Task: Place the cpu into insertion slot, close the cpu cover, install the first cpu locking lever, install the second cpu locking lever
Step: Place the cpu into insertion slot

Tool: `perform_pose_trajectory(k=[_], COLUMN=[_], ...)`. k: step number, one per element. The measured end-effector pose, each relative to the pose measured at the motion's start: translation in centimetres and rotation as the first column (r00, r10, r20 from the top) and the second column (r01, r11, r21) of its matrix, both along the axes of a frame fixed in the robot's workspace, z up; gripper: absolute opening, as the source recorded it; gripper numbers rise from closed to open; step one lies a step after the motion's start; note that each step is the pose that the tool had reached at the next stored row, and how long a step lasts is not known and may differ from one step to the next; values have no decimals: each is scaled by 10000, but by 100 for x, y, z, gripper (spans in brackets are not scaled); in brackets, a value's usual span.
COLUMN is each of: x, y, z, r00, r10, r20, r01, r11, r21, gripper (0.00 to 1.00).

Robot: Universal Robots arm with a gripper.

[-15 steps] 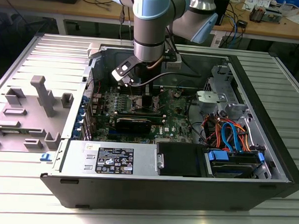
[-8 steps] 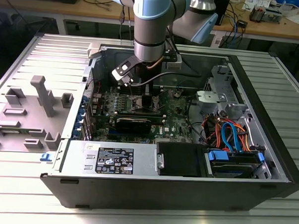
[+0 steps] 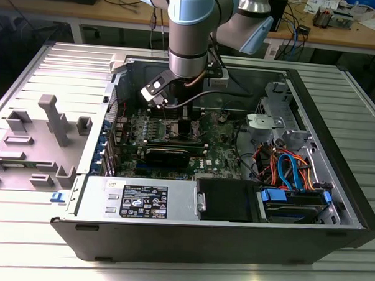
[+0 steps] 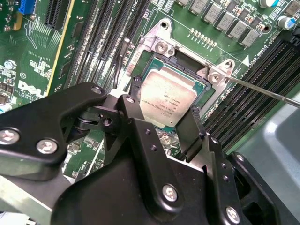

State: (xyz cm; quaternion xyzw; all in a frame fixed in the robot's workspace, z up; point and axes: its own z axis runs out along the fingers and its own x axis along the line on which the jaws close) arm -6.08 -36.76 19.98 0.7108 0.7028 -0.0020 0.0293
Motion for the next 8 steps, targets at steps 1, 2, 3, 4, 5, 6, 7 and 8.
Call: perform_pose_trajectory(k=[1, 2, 3, 4, 5, 6, 7, 8], x=[0, 1, 0, 0, 0, 0, 0, 0], y=[0, 0, 1, 0, 0, 0, 0, 2], z=[0, -2, -2, -2, -1, -1, -1, -2], r00=[10000, 10000, 10000, 10000, 10000, 10000, 10000, 10000], r10=[0, 0, 0, 0, 0, 0, 0, 1], r20=[1, 2, 2, 1, 1, 0, 0, 0], r01=[0, 0, 0, 0, 0, 0, 0, -1], r11=[10000, 10000, 10000, 10000, 10000, 10000, 10000, 10000], r21=[1, 3, 3, 2, 1, 0, 0, 1], gripper=[55, 55, 56, 62, 62, 62, 62, 62])
